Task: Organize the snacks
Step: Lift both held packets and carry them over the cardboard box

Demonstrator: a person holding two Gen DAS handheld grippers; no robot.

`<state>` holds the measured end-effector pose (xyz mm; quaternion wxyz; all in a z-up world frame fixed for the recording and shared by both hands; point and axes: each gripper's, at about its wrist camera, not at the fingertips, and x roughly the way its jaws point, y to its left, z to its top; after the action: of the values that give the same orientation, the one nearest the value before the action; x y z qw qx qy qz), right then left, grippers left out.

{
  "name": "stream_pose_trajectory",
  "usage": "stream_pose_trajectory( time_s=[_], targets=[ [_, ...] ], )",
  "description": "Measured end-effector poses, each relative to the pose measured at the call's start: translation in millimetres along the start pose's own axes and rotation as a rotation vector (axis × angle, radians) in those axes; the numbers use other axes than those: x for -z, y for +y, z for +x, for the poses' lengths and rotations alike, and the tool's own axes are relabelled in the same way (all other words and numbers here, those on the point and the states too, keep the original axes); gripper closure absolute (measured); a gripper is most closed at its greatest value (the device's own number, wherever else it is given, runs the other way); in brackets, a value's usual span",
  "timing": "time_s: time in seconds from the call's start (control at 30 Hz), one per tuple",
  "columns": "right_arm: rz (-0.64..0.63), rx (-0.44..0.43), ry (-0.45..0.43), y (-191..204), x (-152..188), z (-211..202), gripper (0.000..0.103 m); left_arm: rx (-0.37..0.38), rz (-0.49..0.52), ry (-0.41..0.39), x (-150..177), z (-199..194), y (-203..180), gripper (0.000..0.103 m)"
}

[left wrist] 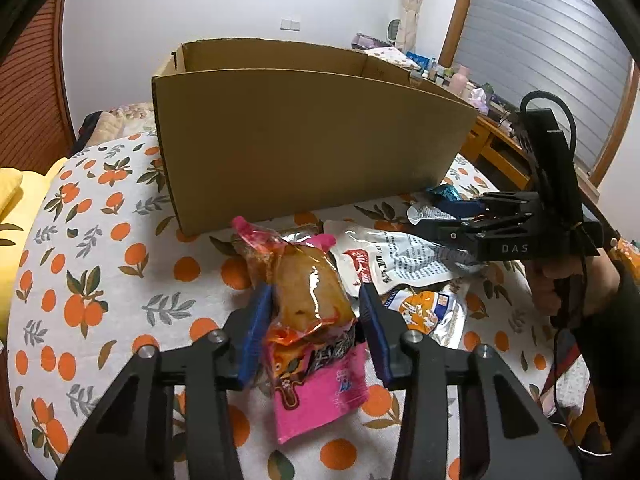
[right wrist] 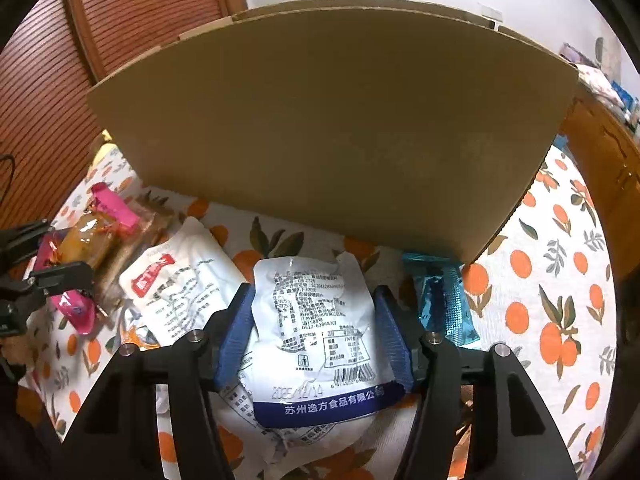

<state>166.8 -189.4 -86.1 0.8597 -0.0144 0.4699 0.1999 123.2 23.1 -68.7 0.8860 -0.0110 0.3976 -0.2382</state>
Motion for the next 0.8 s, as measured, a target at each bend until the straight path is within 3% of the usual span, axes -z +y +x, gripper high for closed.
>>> stream_pose_trajectory(
  time_s=[0.03,0.8],
  targets=[
    [0.005,-0.004,-0.003,-1,1,-1,0.042,0.003,-0.001,-0.005,1,-1,0,0.066],
    [-0.057,-0.016,-0.113,33,8,-33,0.042,0.023,0.015,-0.066,0,-20,-14,0.067]
  ],
)
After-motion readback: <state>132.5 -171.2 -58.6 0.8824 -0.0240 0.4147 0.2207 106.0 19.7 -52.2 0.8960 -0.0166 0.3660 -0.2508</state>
